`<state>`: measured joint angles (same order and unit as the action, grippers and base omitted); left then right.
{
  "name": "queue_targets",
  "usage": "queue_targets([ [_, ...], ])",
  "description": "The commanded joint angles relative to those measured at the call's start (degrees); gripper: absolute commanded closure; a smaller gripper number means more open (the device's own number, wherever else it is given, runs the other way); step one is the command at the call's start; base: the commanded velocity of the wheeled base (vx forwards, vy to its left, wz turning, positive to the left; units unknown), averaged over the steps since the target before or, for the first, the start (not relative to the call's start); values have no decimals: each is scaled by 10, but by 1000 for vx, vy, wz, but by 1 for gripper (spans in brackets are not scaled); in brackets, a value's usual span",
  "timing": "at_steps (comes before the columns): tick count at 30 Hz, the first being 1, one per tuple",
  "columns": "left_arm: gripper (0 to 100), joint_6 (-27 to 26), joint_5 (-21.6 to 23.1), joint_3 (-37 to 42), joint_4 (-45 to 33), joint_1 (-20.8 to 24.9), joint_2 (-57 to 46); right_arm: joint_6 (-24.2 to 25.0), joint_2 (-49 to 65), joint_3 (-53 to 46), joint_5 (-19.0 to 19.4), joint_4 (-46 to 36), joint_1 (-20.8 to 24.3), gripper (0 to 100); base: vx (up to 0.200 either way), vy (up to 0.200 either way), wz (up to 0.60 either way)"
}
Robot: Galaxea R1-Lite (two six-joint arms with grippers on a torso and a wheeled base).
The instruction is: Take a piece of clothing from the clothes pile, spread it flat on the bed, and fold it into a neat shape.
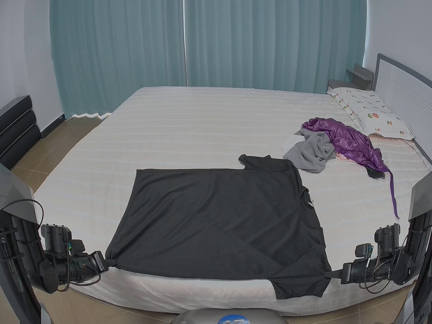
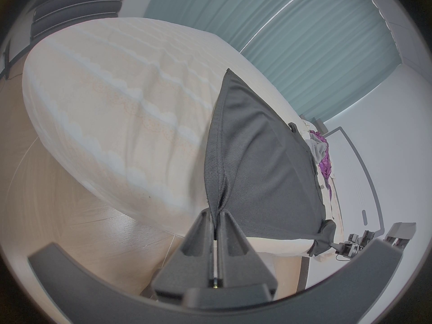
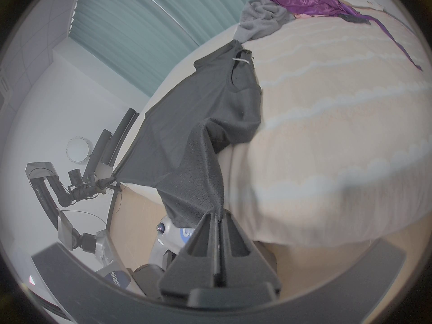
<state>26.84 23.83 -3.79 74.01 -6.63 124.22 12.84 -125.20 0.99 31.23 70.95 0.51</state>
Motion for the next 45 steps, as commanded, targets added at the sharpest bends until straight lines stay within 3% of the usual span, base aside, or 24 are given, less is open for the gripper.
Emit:
queue_targets([
  [1,100,-3,-2,12,1,0,-19,-5,80,-10,4,-51,-2,100,0,0,0],
  [10,100,-43,-4,35,0,-1,-28,-16,151,-10,4,-163,-11,100,0,0,0],
  [17,100,-50,-6,37,-19,-1,-50,-65,188,-10,5,-267,-38,100,0,0,0],
  [35,100,-133,-11,38,-171,0,-136,-69,199,-10,5,-319,-42,100,0,0,0],
  [38,100,-154,-51,38,-193,0,-135,-84,224,-10,5,-355,-42,100,0,0,0],
  [45,100,-161,-62,38,-222,10,-145,-88,248,-10,5,-383,-43,100,0,0,0],
])
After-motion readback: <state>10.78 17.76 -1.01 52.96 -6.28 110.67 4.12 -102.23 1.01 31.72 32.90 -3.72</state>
